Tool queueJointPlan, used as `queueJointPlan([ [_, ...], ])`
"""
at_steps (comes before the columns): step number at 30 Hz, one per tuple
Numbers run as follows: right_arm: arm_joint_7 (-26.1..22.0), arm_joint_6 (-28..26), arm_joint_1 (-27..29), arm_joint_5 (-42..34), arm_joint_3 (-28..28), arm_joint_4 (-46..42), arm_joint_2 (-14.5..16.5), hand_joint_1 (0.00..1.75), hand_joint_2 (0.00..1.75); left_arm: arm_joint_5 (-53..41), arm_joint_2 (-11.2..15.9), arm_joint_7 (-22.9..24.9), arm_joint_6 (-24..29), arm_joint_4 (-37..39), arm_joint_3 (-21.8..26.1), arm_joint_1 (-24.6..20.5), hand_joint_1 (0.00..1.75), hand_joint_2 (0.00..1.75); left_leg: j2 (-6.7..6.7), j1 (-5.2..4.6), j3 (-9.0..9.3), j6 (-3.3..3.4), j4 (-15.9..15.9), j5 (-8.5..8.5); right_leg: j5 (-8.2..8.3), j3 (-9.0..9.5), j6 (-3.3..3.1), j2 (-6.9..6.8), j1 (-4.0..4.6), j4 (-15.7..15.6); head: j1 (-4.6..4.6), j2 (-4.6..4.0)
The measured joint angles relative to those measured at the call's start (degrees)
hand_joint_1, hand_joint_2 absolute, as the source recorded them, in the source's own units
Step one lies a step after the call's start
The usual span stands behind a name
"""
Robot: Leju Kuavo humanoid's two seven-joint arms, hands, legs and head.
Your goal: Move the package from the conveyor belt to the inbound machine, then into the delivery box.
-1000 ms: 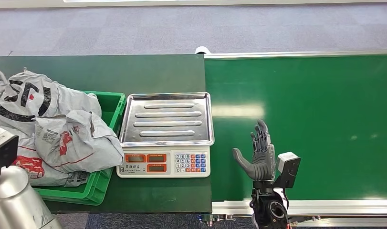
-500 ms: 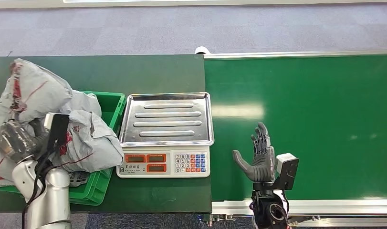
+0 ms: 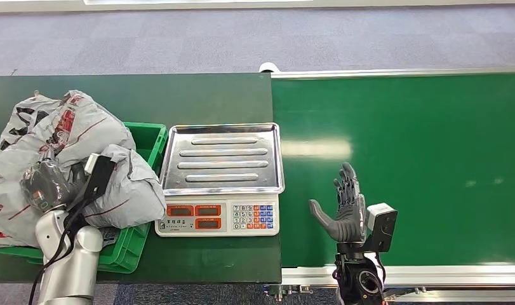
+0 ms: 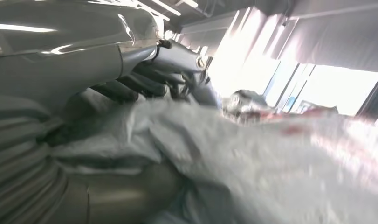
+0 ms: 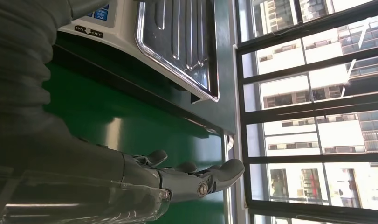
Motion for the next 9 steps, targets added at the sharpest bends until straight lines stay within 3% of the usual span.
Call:
queueJointPlan([
  [3,0.0,0.0,0.1,0.2,0.0,-0.1,0.0,0.0,1.75,1.1,-1.3,-9.3,1.2,-3.3,1.7,0.4,0.0,1.75,0.01,0.01,-0.01,0.0,0.0,0.0,0.0,-0.01,0.0,0.0,0.01,0.0,0.01,0.0],
  [7,0.0,0.0,0.1,0.1,0.1,-0.2,0.2,0.0,1.75,8.9,-6.3,-31.1,1.5,-10.3,7.8,-0.8,0.0,1.75,0.03,-0.02,-0.04,0.01,0.0,-0.01,0.0,-0.03,0.0,0.01,-0.02,0.0,0.02,0.0],
  [9,-0.2,0.0,0.1,0.0,0.2,-0.1,0.3,0.0,1.75,12.5,-7.9,-35.2,1.6,-13.1,9.1,-1.1,0.0,1.75,0.05,-0.03,-0.04,0.01,0.0,-0.02,0.0,-0.05,0.0,0.01,-0.03,0.0,0.01,0.0],
])
